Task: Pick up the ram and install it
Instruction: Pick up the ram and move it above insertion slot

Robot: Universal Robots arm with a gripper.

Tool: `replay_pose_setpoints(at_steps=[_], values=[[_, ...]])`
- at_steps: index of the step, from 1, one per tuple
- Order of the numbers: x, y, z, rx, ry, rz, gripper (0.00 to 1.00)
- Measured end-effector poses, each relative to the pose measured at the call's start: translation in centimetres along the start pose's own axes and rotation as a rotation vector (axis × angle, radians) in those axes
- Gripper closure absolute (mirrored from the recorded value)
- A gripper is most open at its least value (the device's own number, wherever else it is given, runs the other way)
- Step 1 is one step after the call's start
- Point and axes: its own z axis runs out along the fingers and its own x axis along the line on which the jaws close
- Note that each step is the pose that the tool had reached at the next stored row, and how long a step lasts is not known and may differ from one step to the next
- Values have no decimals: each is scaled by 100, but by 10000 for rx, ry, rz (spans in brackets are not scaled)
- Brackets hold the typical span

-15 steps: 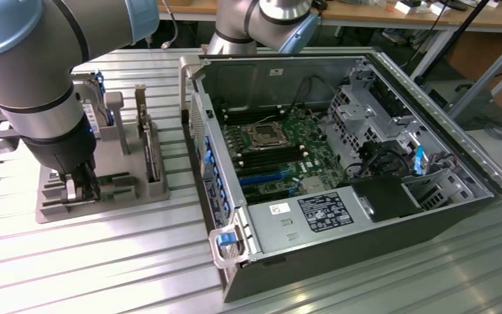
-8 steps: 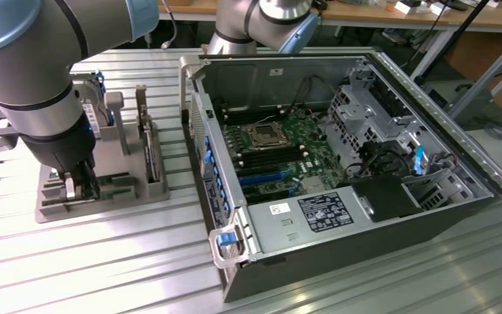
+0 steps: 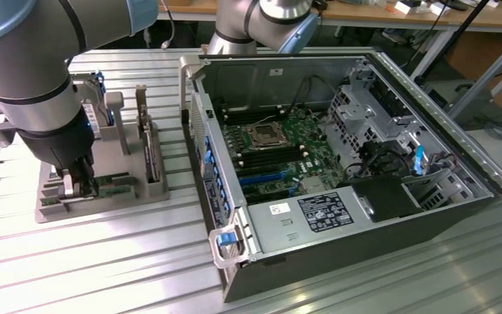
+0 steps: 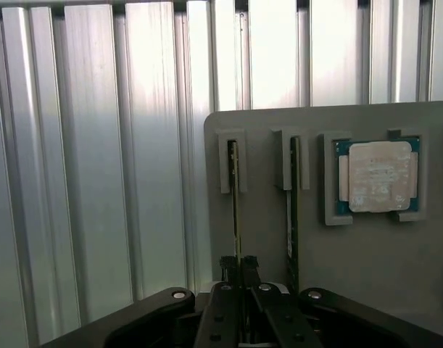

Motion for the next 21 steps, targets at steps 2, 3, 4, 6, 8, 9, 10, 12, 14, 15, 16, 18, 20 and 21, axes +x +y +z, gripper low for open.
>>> replay_pose_setpoints(at_steps=[2,3,4,6,8,9,10,12,14,15,16,18,20,21], values=[[0,-1,-31,0,0,0,87],[0,-2,-41,0,0,0,87],[0,-2,-48,0,0,0,87],[0,-3,-68,1,-1,0,87],[0,-3,-82,1,-1,0,87],[0,-3,-88,1,-1,0,87],[0,-4,-95,1,-1,0,87],[0,-5,-123,0,0,0,87],[1,-5,-142,1,-1,0,87],[1,-5,-150,1,-1,0,87],[1,-6,-157,1,-1,0,87],[1,-6,-168,-1,0,0,87],[1,-7,-180,1,0,0,87],[1,-7,-193,1,-1,0,87]])
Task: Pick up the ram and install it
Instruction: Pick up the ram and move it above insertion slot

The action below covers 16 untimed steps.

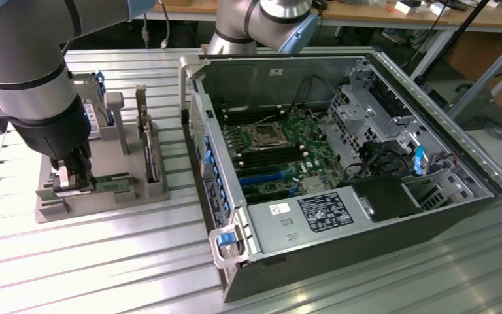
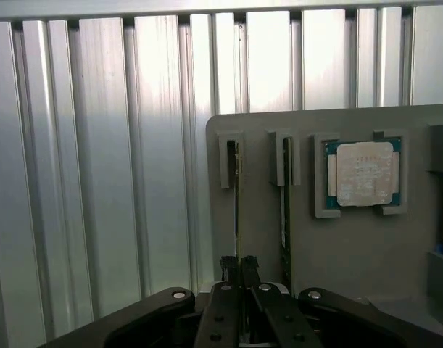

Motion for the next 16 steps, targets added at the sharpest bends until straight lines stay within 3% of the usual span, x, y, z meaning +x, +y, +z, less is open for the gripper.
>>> replay_pose_setpoints(at_steps=[16], values=[[1,-8,-235,0,0,0,87]])
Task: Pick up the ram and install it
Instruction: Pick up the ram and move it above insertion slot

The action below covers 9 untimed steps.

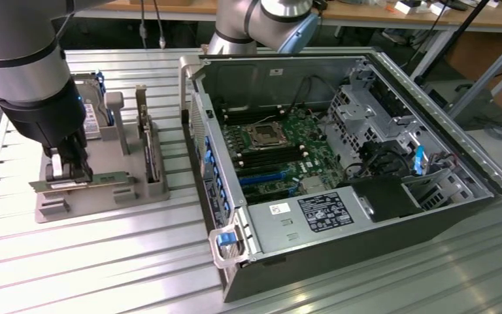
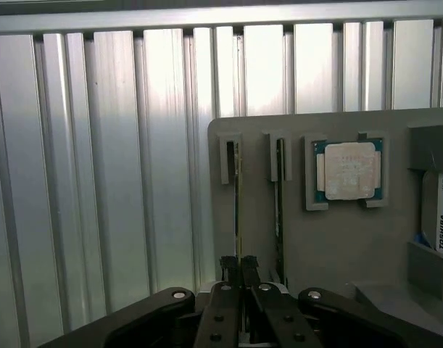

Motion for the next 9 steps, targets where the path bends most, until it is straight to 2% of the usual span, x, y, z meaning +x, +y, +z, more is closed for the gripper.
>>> replay_pose_setpoints(at_steps=[9], values=[[1,-4,-123,0,0,0,87]])
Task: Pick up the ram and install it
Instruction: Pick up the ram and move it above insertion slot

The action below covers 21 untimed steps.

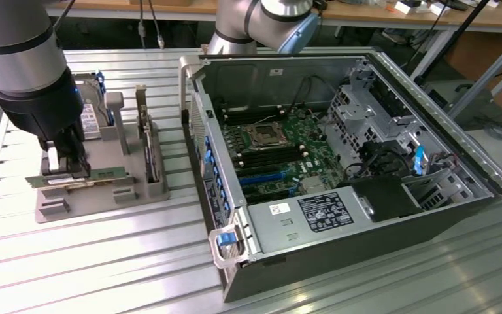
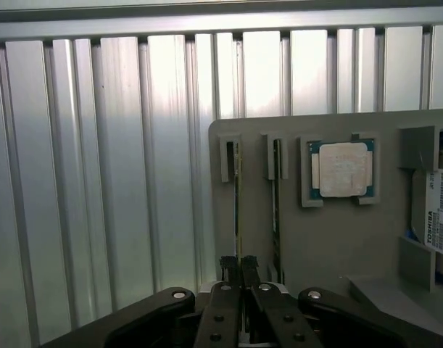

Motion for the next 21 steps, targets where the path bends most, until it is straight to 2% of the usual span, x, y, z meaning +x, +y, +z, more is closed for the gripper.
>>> replay_pose_setpoints(at_steps=[14,21], values=[[1,-6,-174,1,0,0,87],[2,-12,-326,0,0,0,87]])
